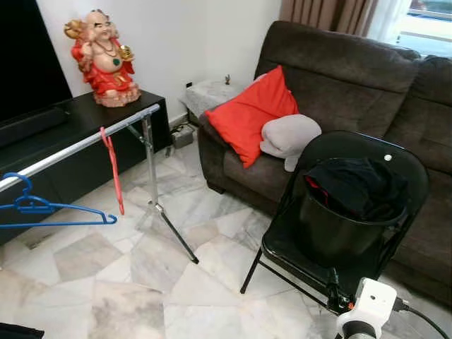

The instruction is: Hang hanger

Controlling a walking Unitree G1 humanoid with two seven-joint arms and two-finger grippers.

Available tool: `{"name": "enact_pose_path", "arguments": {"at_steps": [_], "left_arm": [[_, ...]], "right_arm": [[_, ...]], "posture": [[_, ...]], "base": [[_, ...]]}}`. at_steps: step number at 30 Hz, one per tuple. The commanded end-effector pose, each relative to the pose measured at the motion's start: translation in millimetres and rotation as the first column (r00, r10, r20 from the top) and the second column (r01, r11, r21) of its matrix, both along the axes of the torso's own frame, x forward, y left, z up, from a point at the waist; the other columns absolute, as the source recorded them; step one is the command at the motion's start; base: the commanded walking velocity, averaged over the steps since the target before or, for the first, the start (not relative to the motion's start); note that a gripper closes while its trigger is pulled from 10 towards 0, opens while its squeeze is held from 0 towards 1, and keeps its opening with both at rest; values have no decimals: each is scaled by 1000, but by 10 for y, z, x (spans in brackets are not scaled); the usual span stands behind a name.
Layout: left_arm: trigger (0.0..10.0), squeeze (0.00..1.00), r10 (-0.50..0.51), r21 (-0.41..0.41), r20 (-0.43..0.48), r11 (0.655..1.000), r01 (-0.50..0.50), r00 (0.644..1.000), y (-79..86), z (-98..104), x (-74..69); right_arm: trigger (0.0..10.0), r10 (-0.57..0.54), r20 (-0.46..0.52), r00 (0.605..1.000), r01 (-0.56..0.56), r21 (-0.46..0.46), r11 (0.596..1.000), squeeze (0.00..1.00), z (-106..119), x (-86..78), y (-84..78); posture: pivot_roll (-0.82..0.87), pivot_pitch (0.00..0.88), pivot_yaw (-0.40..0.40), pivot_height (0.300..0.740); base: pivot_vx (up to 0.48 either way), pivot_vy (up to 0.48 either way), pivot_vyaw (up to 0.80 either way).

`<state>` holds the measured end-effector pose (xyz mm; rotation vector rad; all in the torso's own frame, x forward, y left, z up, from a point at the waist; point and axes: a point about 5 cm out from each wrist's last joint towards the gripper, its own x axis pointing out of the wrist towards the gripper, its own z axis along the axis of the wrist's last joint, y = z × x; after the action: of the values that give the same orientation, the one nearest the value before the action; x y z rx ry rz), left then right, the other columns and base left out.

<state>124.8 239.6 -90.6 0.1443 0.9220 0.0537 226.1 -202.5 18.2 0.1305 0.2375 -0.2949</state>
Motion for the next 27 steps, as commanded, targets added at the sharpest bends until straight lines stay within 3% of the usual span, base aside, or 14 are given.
{"name": "enact_pose_path", "arguments": {"at_steps": [1,3,5,6,10,12,16,20,24,27], "left_arm": [[10000,0,14,52,88,998,-19,996,101,103,165],[10000,0,6,65,114,998,-13,993,112,134,219],[10000,0,-28,121,235,993,-1,972,146,280,438],[10000,0,-37,133,247,991,4,968,149,297,462],[10000,0,-84,108,343,993,49,935,76,406,629],[10000,0,-149,56,457,989,138,877,-59,547,799],[10000,0,-246,54,526,965,257,814,-203,648,864],[10000,0,-262,41,508,959,281,820,-160,624,773],[10000,0,-256,-6,397,960,281,882,-153,447,599],[10000,0,-243,-30,346,963,269,906,-164,371,523]], "right_arm": [[10000,8,-7,1000,-8,-1,1000,0,-19,-2,2],[10000,10,-9,1000,-10,-2,1000,0,-23,-2,4],[10000,8,-9,1000,-8,-2,1000,0,-25,6,-4],[10000,8,-9,1000,-8,-3,1000,0,-24,8,-5],[10000,6,-5,1000,-6,-3,1000,0,-18,12,-7],[10000,5,-5,1000,-5,-4,1000,0,-15,10,-16],[10000,5,-7,1000,-5,-7,1000,0,-16,6,-33],[10000,4,-6,1000,-5,-8,1000,0,-14,8,-37],[10000,6,-5,1000,-6,-6,1000,0,-14,10,-25],[10000,6,-4,1000,-6,-5,1000,0,-13,13,-24]], "posture": [[122,0,-8,740],[122,0,-8,740],[128,0,-7,740],[128,0,-7,740],[120,0,-8,740],[122,0,-11,740],[126,0,-10,740],[126,0,-9,740],[127,1,-8,740],[127,1,-8,740]], "base": [[0,0,0],[0,0,0],[0,0,0],[0,0,0],[0,0,0],[0,0,0],[0,0,0],[0,0,0],[0,0,0],[0,0,0]]}}
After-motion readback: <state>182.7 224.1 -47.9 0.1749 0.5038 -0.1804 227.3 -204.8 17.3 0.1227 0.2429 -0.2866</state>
